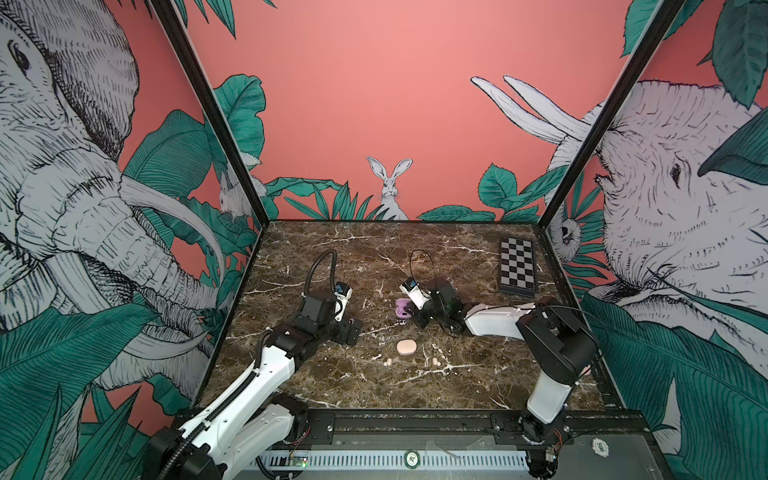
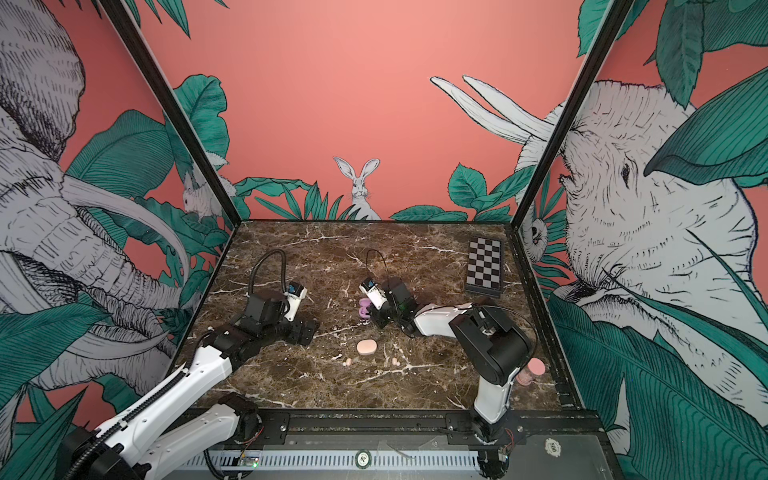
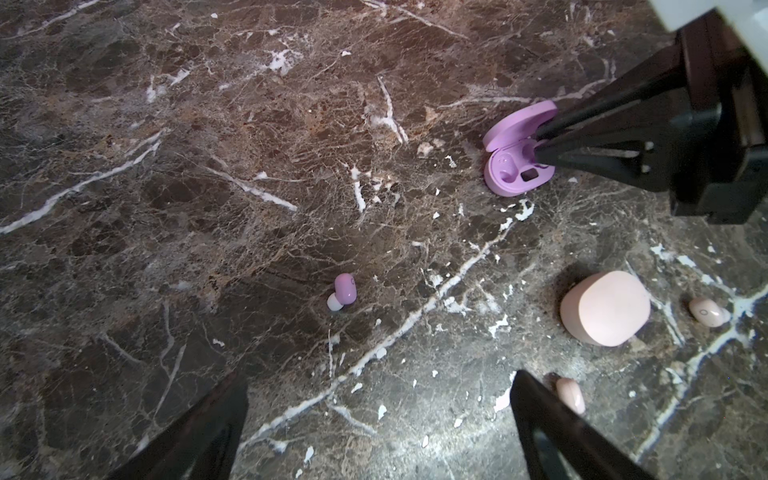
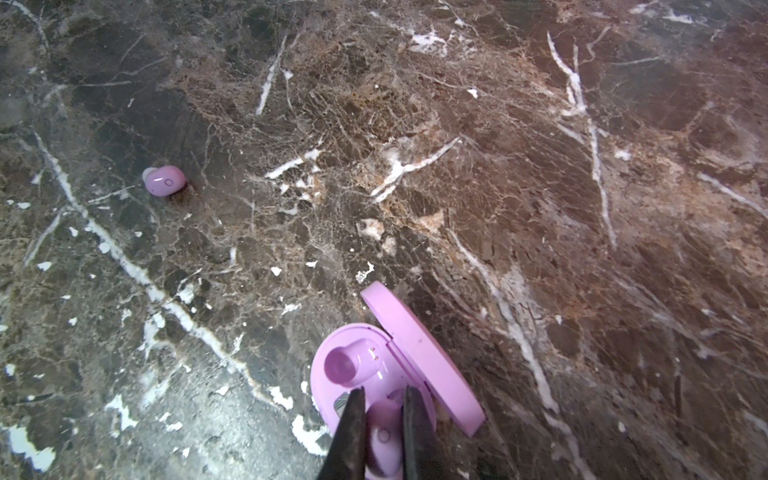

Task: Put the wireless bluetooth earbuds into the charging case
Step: 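Lower the held lilac earbud into a slot of the open case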

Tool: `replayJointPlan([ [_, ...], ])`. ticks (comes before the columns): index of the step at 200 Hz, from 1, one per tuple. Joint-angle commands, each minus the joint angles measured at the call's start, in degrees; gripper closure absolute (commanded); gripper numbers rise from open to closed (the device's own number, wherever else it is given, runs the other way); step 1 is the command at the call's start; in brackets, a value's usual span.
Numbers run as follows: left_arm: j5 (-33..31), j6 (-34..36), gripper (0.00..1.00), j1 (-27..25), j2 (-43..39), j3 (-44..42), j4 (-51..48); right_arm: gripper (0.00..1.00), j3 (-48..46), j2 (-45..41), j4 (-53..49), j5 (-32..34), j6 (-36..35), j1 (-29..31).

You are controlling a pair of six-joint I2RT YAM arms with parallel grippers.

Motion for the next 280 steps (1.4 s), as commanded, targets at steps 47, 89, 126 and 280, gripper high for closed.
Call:
replayJointPlan([
  [47,-0.43,0.20,0.01,-0.29,0.11,0.72,0.43,1.00,-0.61,0.84,2.28,0.51,0.38,-0.23],
  [89,-0.42,0.22,0.01,-0.31,0.40,0.85,0.30,1.00,-0.69,0.76,2.43,0.80,0.64,-0.27],
  [126,-0.36,0.15,0.01,-0.31,0.44,0.94,0.30,0.94,-0.53,0.62,2.26,0.80,0.86,-0.33],
  [280,-0.41,0.04,0.01,-0.31,0.75,1.00,0.13,0.82,0.21,0.87,0.93,0.45,1.17,-0.47],
])
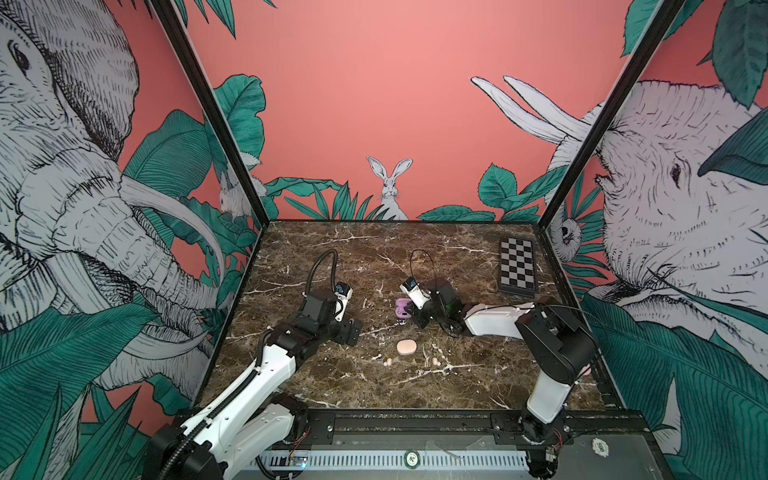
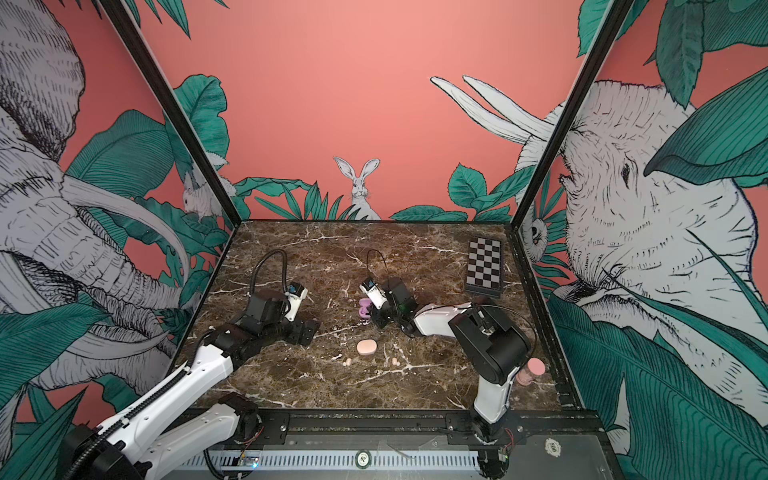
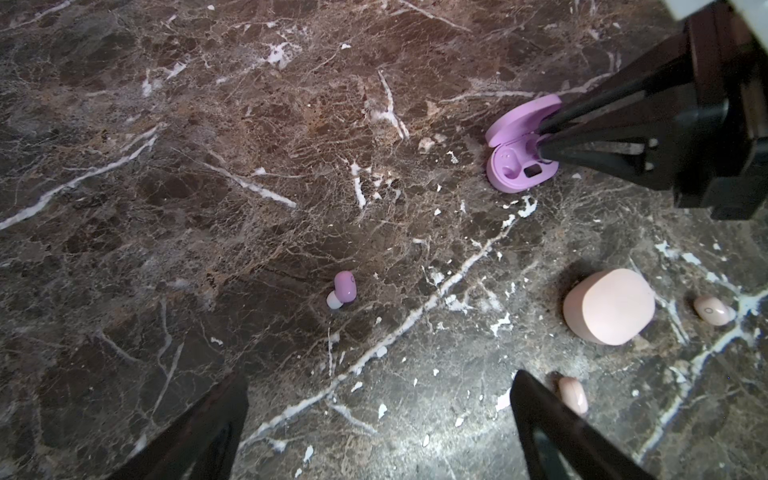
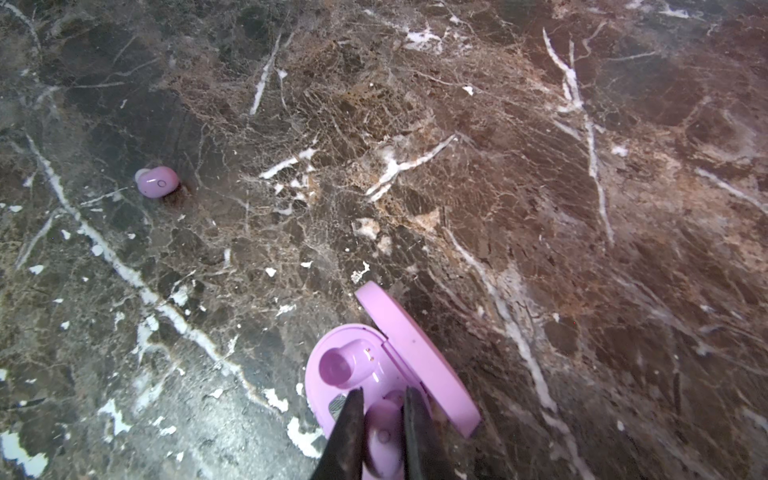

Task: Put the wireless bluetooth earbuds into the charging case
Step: 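Lower the held lilac earbud into a slot of the open case, then open the right gripper and raise it away from the case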

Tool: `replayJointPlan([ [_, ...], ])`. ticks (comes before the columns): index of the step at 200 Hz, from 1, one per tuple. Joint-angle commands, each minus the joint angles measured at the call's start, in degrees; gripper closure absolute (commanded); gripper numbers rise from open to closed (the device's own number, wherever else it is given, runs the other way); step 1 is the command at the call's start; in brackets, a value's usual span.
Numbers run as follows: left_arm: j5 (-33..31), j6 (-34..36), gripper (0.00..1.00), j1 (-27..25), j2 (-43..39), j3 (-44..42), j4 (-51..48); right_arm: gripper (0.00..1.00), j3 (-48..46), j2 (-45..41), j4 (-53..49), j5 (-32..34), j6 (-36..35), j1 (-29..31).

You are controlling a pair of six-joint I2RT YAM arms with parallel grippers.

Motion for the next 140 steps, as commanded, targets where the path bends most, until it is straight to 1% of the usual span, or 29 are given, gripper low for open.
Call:
replayJointPlan([
  [1,-0.37,0.05,0.01,-0.31,0.04,1.02,0.13,0.82,0.25,0.59,0.59,0.24,0.64,-0.37],
  [88,-0.49,-0.04,0.01,-0.30,0.14,1.05,0.16,0.79,0.12,0.25,0.88,-0.07,0.94,-0.46],
  [113,-0.52,-0.04,0.01,-0.31,0.14,0.98,0.14,0.79,-0.04,-0.57,0.61,-0.43,1.20,-0.47],
  [140,-0.59,0.13,0.01,-0.31,-0.04,1.07,0.03,0.77,-0.02,-2.48,0.07,-1.34,1.99,-0.47],
])
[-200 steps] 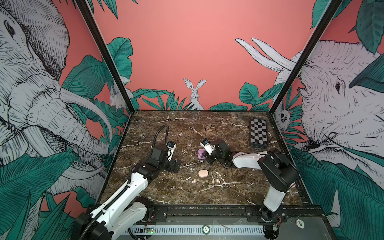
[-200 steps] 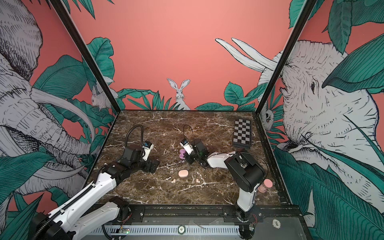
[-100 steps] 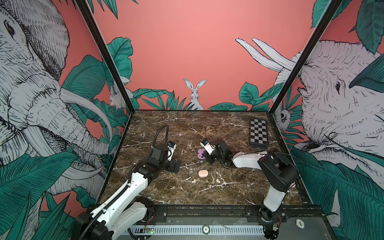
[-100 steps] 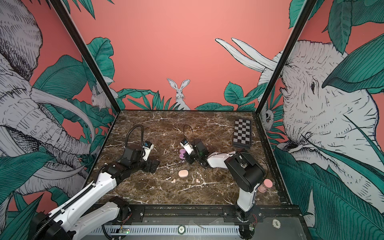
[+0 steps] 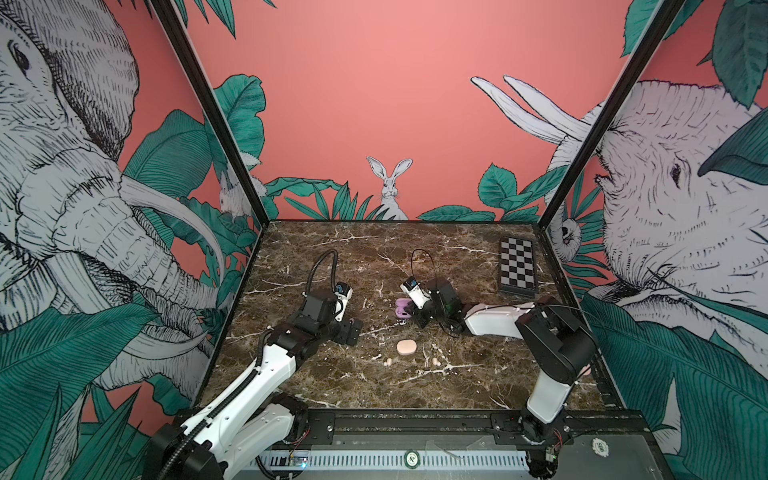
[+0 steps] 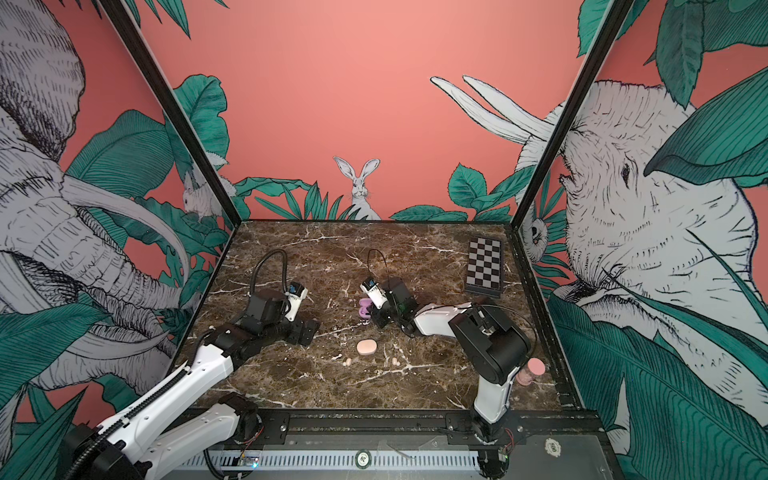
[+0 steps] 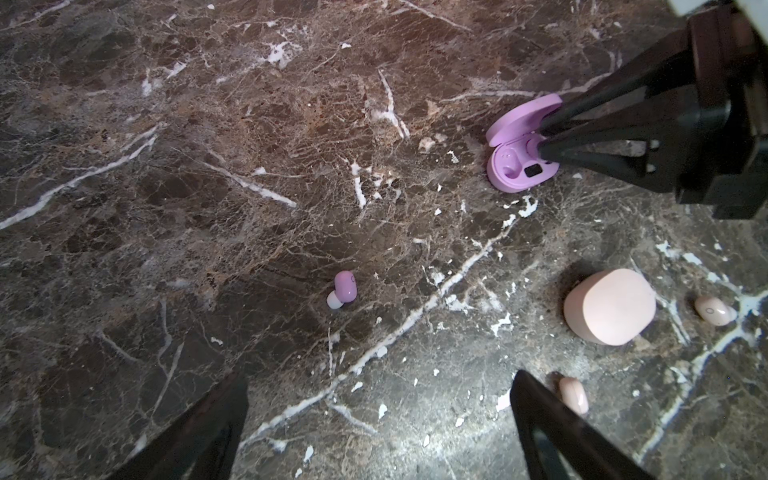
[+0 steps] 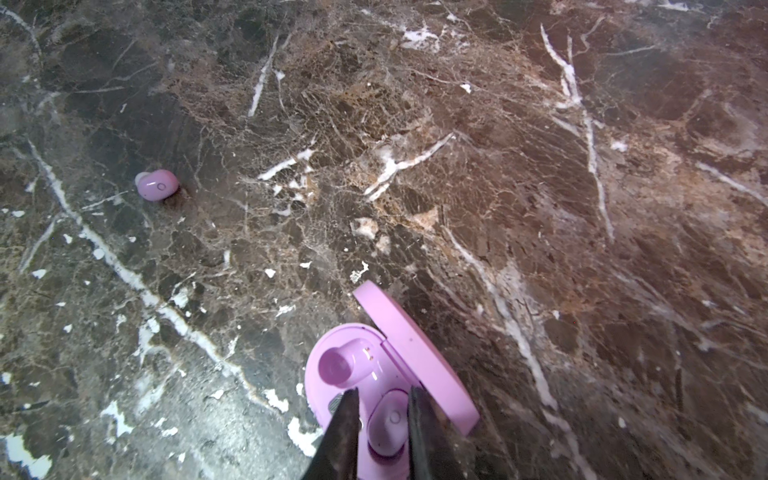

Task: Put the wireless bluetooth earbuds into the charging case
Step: 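Open the right gripper and raise it away from the case, then move the right gripper over the second lilac earbud on the table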

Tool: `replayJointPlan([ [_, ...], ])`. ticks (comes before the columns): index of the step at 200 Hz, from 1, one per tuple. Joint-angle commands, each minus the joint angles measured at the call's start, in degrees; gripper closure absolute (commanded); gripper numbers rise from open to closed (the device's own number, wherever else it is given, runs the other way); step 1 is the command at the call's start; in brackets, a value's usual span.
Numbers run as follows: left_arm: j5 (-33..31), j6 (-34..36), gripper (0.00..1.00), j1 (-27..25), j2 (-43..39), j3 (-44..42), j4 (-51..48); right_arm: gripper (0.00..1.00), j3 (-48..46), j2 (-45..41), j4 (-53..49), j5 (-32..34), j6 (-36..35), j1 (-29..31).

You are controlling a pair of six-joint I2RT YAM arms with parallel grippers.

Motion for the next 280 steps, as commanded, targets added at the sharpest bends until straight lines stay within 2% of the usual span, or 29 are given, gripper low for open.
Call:
replayJointPlan([
  [1,-0.48,0.14,0.01,-0.31,-0.17,1.02,0.03,0.77,-0.04,-2.59,0.20,-1.15,1.06,-0.33],
  [57,-2.40,0.04,0.01,-0.31,-1.31,1.71,-0.41,0.66,-3.66,-9.52,3.31,-3.23,4.61,-0.32],
  [74,-2.47,0.14,0.01,-0.28,-1.86,2.27,-0.57,0.59,-4.48,-11.76,3.57,-3.59,6.52,-0.24],
  [97,-3.52,0.62,0.01,-0.33,-3.36,2.84,-0.53,0.32,-4.78,-16.01,2.32,-2.47,9.96,-0.15],
  [99,-3.55,0.65,0.01,-0.32,-3.51,2.85,-0.57,0.28,-4.91,-16.37,2.48,-2.28,10.27,-0.15],
  [102,-3.74,0.64,0.01,-0.31,-3.85,2.91,-0.58,0.09,-5.02,-16.95,2.61,-1.99,10.66,-0.15],
  [103,-3.87,0.65,0.01,-0.31,-3.90,2.93,-0.54,0.05,-5.09,-17.13,2.69,-1.91,10.75,-0.15],
  [106,-3.93,0.74,0.01,-0.31,-4.14,2.90,-0.58,0.02,-5.27,-17.66,2.85,-1.56,11.21,-0.15],
  [126,-4.24,0.84,0.01,-0.33,-5.89,2.73,-0.19,0.02,-3.19,-21.16,-0.23,0.95,15.37,0.18],
  [167,-5.98,0.15,0.01,-0.31,-10.28,2.56,-0.08,0.02,13.28,-22.01,-19.65,8.14,19.09,4.60],
  [185,-6.98,-1.21,0.01,-0.31,-14.63,1.03,1.77,0.02,18.69,-21.37,-23.59,11.82,27.45,5.67],
  [215,-10.37,-1.33,0.01,-0.29,-20.04,0.20,1.78,0.02,22.50,-22.44,-21.78,11.91,37.13,5.81],
  [227,-12.33,-0.78,0.01,-0.31,-20.58,0.85,0.65,0.02,25.80,-21.28,-24.73,10.24,37.24,5.74],
  [242,-15.49,-0.48,0.01,-0.31,-20.79,1.44,-0.46,0.02,35.71,-17.79,-34.17,7.02,35.60,5.81],
  [259,-19.50,-0.23,0.01,-0.31,-21.50,1.28,-0.85,0.02,45.05,-12.88,-46.15,9.89,34.74,6.85],
  [280,-23.55,-0.19,0.01,-0.30,-22.61,0.72,-0.59,0.02,48.52,-8.22,-51.19,10.73,36.66,8.29],
])
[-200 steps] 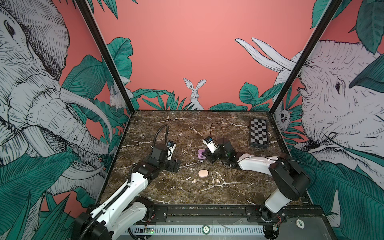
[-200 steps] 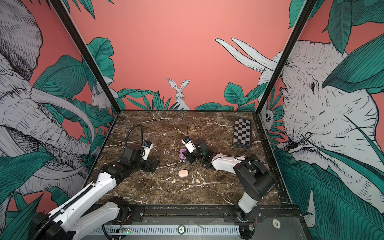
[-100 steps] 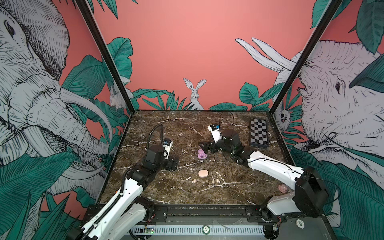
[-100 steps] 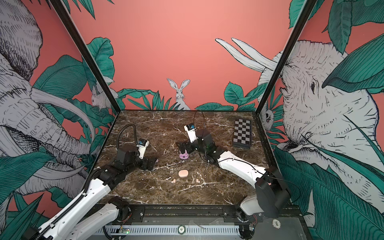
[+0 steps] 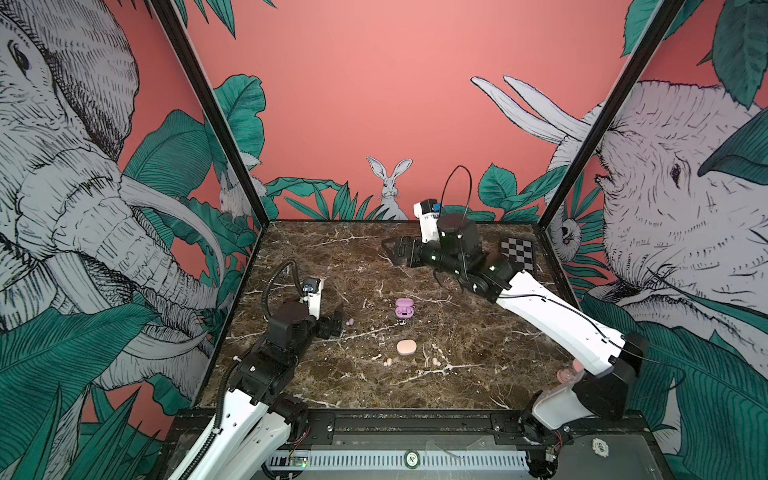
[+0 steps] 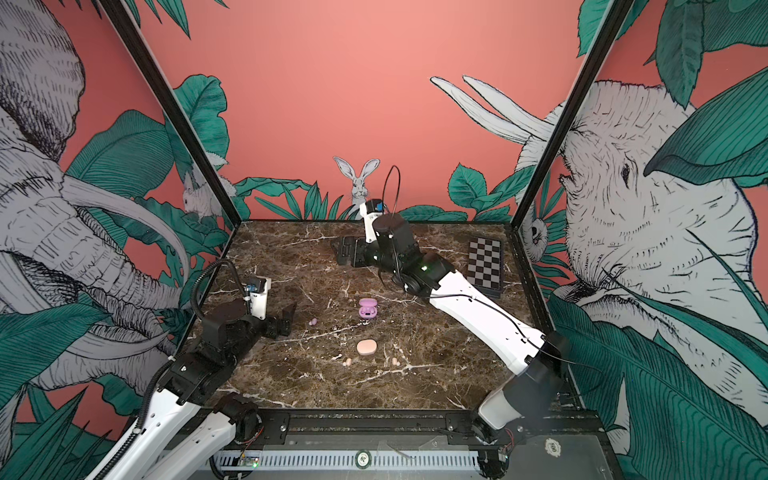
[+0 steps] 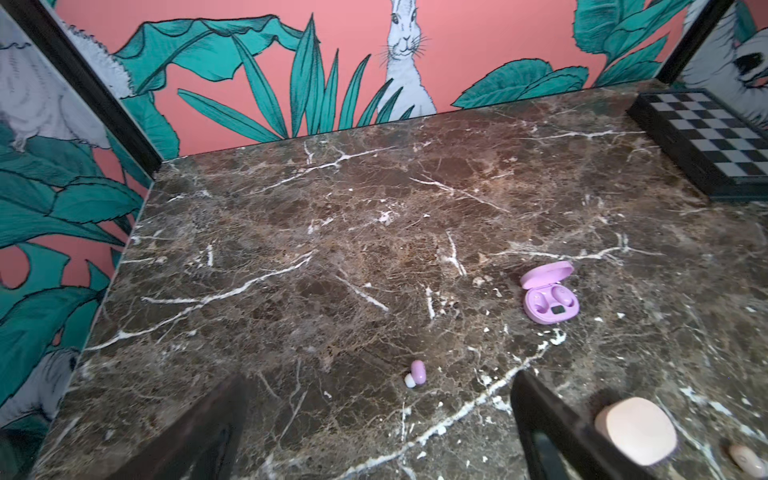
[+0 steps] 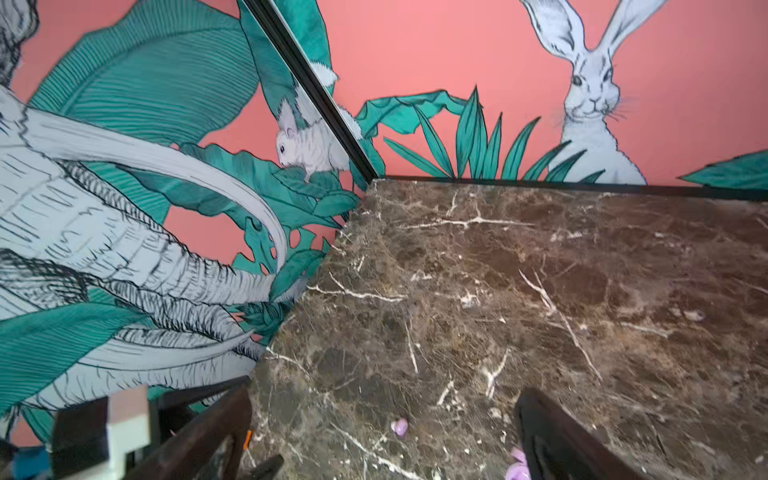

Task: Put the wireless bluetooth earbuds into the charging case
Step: 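Move the right gripper over the second lilac earbud on the table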

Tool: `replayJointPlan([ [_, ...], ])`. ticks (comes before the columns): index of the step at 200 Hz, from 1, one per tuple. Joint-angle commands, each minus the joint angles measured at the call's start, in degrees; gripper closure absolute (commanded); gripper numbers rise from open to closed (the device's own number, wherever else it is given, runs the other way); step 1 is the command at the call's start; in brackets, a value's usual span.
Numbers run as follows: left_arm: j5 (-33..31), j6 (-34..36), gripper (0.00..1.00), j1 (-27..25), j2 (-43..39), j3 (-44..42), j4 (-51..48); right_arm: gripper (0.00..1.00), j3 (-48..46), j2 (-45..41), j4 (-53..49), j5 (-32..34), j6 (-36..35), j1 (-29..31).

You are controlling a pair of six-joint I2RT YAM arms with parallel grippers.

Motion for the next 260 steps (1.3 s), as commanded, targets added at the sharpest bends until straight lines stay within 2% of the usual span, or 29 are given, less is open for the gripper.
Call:
replayJointPlan([
  [1,-7.60,0.37,0.01,-0.26,-1.59,-0.43,-0.87,0.02,3.94,4.94,-13.31,1.70,2.66,1.86],
  [19,-9.14,-0.51,0.01,-0.30,-2.66,-1.97,-0.32,0.02,4.40,7.73,-14.87,1.74,4.80,3.28],
  [62,-8.18,0.31,0.01,-0.31,-3.86,-3.56,0.84,0.02,5.23,14.93,-15.88,0.33,6.97,6.86],
  [81,-6.49,0.09,0.01,-0.31,-3.85,-3.18,0.59,0.05,5.32,17.87,-15.87,-0.81,8.93,7.57],
  [110,-7.69,0.43,0.01,-0.30,-4.54,-3.51,0.88,0.11,5.62,21.84,-15.47,-0.97,11.22,8.37],
  [155,-6.69,0.98,0.01,-0.31,-4.21,-3.62,1.44,0.16,14.63,31.87,-22.38,-0.62,12.19,10.52],
  [211,-6.69,1.37,0.01,-0.40,-4.04,-3.84,1.95,0.29,19.02,39.71,-22.84,-3.60,12.81,11.23],
  [233,-6.54,1.45,0.01,-0.41,-3.77,-3.84,2.17,0.40,20.64,42.15,-22.92,-4.80,12.21,11.27],
  [260,-6.13,1.58,0.01,-0.40,-3.60,-3.77,2.26,0.42,21.38,43.68,-22.71,-4.16,12.04,11.27],
])
